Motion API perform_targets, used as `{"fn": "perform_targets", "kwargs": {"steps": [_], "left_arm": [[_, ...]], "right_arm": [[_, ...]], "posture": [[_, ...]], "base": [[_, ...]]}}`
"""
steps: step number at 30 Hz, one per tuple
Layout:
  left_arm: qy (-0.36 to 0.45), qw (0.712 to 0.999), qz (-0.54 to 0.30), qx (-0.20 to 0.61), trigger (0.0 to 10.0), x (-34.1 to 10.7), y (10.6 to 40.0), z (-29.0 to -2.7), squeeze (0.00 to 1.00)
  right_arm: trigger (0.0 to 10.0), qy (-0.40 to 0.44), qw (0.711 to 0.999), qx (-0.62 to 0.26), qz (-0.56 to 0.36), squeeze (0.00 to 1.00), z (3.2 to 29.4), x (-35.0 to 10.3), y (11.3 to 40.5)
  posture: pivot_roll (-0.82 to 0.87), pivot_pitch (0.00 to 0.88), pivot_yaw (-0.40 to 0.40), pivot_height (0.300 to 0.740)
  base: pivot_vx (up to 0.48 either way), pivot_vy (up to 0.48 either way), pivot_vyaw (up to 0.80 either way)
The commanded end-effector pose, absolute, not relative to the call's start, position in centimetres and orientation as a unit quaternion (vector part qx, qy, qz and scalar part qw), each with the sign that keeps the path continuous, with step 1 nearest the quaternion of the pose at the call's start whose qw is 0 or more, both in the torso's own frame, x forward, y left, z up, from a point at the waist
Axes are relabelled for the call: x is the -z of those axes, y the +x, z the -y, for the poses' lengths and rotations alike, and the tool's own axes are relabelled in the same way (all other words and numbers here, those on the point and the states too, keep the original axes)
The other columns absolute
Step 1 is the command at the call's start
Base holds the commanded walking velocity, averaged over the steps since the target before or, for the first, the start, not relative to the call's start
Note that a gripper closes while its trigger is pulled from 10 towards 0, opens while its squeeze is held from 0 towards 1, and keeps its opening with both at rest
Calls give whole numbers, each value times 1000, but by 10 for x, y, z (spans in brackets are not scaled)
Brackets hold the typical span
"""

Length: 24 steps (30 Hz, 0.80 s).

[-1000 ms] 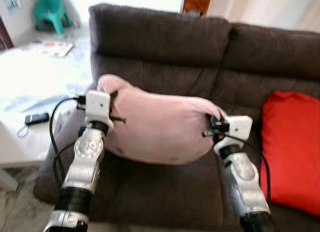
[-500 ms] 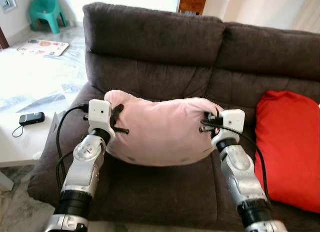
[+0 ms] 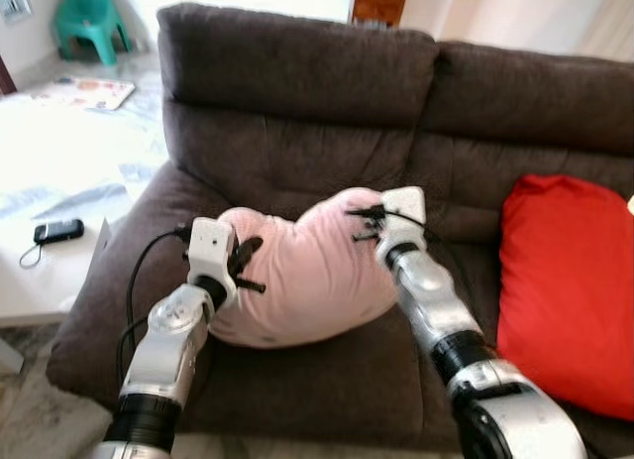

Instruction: Move the pillow to the sofa from floor

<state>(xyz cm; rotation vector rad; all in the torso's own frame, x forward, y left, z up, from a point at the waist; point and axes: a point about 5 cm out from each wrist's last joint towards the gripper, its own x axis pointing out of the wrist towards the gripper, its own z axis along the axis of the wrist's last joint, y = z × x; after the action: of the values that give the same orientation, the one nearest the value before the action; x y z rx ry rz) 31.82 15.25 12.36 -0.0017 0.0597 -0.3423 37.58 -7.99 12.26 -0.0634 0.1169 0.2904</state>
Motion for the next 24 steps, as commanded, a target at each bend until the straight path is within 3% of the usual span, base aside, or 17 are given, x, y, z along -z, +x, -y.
{"fn": "perform_targets", "kwargs": {"steps": [1, 10, 17, 24], "left_arm": [[-13, 971, 14, 238, 10000, -144, 317, -126, 0], [-77, 952, 20, 295, 10000, -153, 304, -115, 0], [-174, 933, 45, 312, 10000, -168, 304, -98, 0], [-159, 918, 10, 363, 10000, -161, 292, -94, 0]], "right_arm": [[10000, -45, 976, -212, -23, 0, 47, -141, 376], [10000, -47, 976, -211, -35, 0, 30, -144, 379], [10000, -45, 983, -173, -36, 0, 41, -147, 384], [10000, -43, 987, -148, -37, 0, 48, -149, 387]], "posture": [[173, 0, -168, 740], [190, 0, -183, 740], [188, 0, -183, 740], [188, 0, -182, 740]], "base": [[0, 0, 0], [0, 0, 0], [0, 0, 0], [0, 0, 0]]}}
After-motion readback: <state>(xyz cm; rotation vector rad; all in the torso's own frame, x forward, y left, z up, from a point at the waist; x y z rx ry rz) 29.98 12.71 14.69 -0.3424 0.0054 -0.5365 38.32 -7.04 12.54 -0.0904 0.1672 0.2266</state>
